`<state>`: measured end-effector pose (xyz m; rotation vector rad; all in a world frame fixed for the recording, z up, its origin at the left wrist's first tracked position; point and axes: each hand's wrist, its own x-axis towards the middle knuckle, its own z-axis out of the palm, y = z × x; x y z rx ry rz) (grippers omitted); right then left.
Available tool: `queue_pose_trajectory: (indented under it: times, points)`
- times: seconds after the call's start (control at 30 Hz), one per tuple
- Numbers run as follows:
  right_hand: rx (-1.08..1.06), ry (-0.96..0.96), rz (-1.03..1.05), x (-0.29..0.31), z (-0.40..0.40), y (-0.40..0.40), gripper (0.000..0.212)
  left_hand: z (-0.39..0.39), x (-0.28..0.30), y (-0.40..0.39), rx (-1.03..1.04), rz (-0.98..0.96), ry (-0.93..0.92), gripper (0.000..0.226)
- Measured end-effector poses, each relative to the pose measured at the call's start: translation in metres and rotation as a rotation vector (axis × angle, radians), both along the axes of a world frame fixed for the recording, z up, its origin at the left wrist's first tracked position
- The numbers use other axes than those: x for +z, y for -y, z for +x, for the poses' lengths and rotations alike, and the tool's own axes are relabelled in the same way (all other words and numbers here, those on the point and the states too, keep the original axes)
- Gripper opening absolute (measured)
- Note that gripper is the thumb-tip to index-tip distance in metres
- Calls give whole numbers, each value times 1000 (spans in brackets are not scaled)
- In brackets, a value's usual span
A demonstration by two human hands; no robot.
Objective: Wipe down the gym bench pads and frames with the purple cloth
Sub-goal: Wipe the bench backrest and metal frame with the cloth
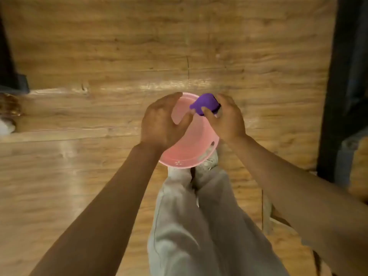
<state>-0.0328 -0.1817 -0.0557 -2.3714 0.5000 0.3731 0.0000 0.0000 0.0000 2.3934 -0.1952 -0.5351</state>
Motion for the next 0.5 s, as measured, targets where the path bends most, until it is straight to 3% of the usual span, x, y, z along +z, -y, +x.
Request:
queue_pose_trajectory:
  times: [0.23, 0.5]
  points:
    - [-81, 183, 64, -65, -5, -6, 42, 13, -79, 5, -9, 5, 129, 51]
    - [-71, 177, 183, 1, 4, 2, 37, 25, -14, 6, -75, 2, 86, 54]
